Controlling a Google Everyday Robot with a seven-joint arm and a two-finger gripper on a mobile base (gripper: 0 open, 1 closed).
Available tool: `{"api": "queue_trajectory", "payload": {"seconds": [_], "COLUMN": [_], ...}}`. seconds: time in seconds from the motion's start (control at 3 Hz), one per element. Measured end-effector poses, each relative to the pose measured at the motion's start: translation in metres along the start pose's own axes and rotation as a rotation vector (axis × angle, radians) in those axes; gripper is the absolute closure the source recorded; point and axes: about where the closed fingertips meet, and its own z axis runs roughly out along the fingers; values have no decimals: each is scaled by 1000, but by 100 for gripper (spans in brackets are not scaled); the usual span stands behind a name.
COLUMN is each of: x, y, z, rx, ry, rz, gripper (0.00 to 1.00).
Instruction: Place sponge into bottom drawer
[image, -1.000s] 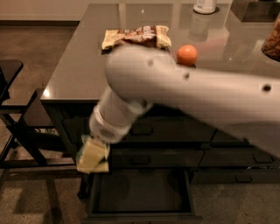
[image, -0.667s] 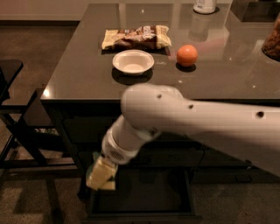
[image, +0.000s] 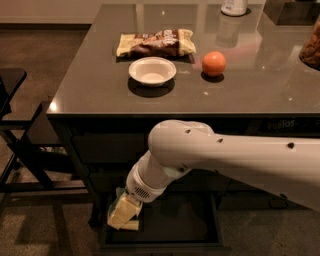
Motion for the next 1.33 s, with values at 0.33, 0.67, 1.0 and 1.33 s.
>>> {"api": "queue_trajectory", "payload": {"seconds": [0.33,0.67,1.0,1.33], "x": [19,60,87,112], "y": [-6,-24,-49,-66], "z": [28,77,111,149], "rx": [-2,7,34,2], "ry": [-22,-51,-84,-91], "rz": [69,180,260,341], "gripper": [100,100,100,100]}}
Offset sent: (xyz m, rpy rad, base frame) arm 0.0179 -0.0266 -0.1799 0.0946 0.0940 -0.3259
